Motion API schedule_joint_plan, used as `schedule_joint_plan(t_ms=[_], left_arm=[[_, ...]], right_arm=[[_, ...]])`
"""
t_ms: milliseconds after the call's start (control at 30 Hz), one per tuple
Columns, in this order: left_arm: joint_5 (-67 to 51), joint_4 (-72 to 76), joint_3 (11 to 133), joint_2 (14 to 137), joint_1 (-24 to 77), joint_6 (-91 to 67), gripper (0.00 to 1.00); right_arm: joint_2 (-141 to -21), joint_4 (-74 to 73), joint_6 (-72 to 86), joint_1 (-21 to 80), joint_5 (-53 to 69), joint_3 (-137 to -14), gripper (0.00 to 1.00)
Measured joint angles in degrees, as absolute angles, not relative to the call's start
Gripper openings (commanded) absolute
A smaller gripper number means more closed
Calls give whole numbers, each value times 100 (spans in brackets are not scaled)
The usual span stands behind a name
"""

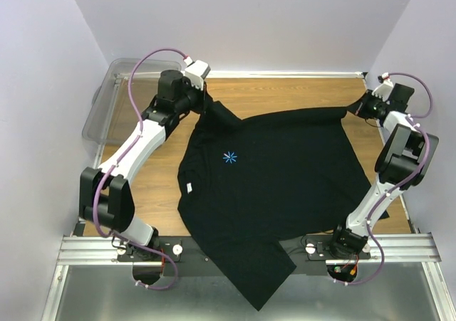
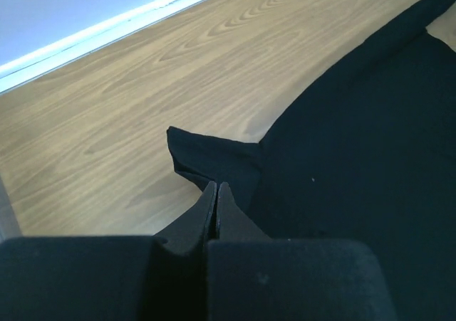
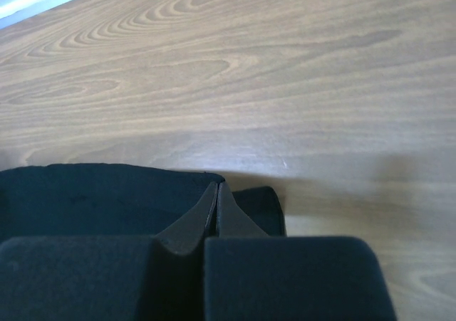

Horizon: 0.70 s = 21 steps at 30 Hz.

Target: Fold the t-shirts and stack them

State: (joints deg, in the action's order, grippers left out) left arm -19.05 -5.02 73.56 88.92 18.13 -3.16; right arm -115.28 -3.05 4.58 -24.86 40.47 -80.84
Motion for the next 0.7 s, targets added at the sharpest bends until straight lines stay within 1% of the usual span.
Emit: schedule_joint_plan(t_ms=[400, 700], left_arm=[[-2167, -301, 6486, 7703, 1986, -534, 0], [-2222, -263, 5865, 7214, 2279, -738, 0]], right_arm=[[-11153, -268, 272, -2762, 4182, -7496, 0], [-11100, -266, 183, -2873, 4248, -7271, 1]])
